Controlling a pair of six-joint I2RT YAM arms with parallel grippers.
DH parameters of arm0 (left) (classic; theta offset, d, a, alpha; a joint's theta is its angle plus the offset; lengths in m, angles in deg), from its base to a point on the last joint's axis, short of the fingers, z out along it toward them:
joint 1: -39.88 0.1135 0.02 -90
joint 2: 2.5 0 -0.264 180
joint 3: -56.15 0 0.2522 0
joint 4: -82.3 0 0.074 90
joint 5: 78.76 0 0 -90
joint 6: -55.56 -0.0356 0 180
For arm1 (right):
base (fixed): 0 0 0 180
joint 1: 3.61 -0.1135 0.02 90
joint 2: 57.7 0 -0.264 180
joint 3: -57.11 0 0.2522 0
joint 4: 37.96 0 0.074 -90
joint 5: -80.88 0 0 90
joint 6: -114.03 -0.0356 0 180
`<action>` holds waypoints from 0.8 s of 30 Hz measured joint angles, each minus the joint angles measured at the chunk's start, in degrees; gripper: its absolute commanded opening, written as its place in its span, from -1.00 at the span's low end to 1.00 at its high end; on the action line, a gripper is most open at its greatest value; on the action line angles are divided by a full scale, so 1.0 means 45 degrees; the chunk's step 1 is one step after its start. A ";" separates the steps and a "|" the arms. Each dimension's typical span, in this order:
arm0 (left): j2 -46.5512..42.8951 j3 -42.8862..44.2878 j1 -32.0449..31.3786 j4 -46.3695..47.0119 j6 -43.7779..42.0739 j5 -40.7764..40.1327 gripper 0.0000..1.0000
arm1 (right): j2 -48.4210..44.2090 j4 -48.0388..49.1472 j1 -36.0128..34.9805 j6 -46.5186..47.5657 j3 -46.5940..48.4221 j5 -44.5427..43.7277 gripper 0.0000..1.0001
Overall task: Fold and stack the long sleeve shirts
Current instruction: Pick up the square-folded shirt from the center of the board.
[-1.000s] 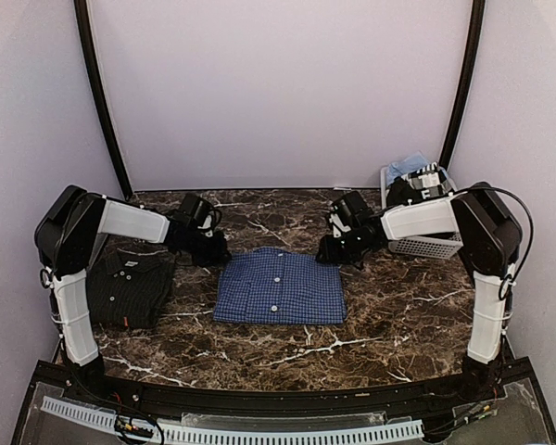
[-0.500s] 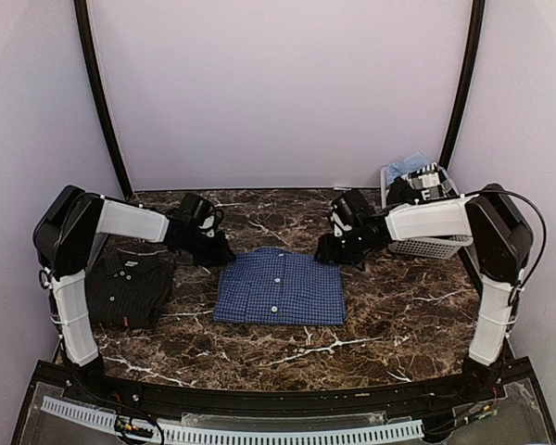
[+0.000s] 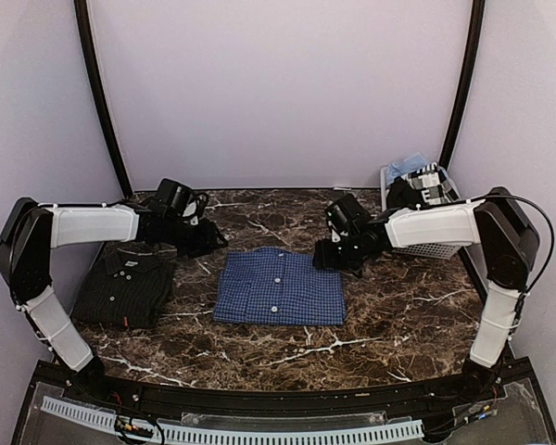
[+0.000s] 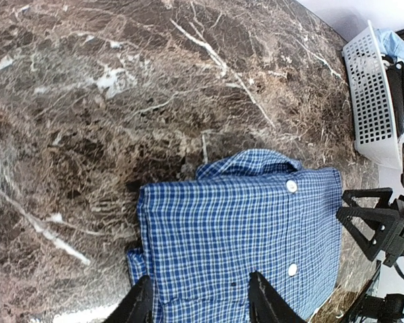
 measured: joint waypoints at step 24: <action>0.0228 -0.2278 -0.0015 0.0117 0.0000 0.1141 0.11 | -0.2569 -0.0525 -0.1700 -0.0340 -0.2832 0.0155 -0.43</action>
